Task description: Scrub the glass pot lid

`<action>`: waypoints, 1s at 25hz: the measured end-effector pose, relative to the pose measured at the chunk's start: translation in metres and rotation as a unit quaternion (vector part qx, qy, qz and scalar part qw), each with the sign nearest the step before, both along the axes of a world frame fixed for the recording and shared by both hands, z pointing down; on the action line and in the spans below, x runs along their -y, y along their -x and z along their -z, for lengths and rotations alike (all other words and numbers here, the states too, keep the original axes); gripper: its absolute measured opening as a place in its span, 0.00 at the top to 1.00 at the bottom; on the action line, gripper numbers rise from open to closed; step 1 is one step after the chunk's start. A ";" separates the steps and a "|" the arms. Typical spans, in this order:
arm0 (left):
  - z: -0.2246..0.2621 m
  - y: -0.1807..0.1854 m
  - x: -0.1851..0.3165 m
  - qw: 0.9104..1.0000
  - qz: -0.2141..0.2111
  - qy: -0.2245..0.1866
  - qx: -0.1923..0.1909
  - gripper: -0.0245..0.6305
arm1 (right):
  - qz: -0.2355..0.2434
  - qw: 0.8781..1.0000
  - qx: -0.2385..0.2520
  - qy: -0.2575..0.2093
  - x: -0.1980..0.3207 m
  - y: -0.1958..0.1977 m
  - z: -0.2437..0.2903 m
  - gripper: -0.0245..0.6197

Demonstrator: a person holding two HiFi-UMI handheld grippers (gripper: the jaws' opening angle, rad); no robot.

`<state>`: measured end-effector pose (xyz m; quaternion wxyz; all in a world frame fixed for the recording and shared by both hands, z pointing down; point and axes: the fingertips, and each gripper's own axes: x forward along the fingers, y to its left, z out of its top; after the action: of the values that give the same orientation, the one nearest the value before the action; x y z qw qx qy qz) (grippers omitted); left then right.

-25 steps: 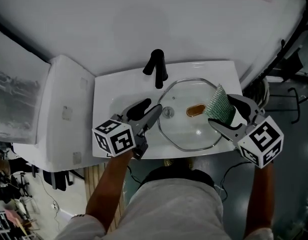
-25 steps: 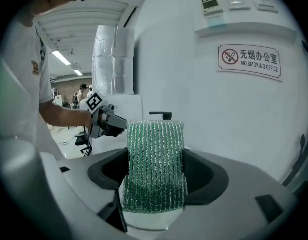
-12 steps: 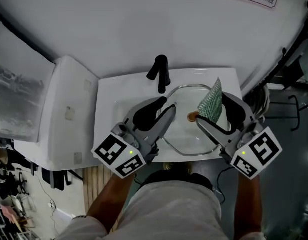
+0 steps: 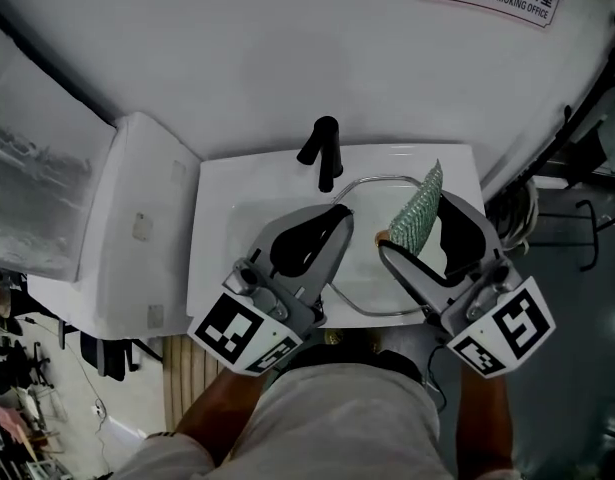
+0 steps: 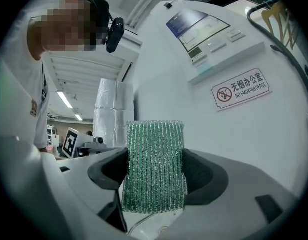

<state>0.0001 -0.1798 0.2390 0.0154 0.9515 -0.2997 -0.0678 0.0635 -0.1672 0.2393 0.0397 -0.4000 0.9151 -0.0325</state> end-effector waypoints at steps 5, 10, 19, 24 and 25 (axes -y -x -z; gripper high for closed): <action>0.004 0.005 -0.004 1.000 0.011 -0.014 -0.002 0.94 | 0.001 1.000 0.010 -0.014 -0.004 0.005 0.006 0.45; 0.005 0.004 -0.010 1.000 0.009 -0.019 -0.001 0.94 | -0.002 1.000 0.014 -0.019 -0.007 0.006 0.008 0.45; 0.005 0.006 -0.016 1.000 0.006 -0.016 -0.005 0.94 | -0.006 1.000 0.006 -0.020 -0.014 0.010 0.005 0.45; 0.005 0.006 -0.019 1.000 0.004 -0.017 -0.007 0.94 | -0.007 1.000 0.003 -0.019 -0.017 0.011 0.005 0.45; 0.005 0.006 -0.019 1.000 0.005 -0.017 -0.007 0.94 | -0.007 1.000 0.002 -0.018 -0.017 0.012 0.005 0.45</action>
<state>-0.0063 -0.1607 0.2336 0.0006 0.9498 -0.3028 -0.0794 0.0519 -0.1505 0.2344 0.0494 -0.4051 0.9128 -0.0163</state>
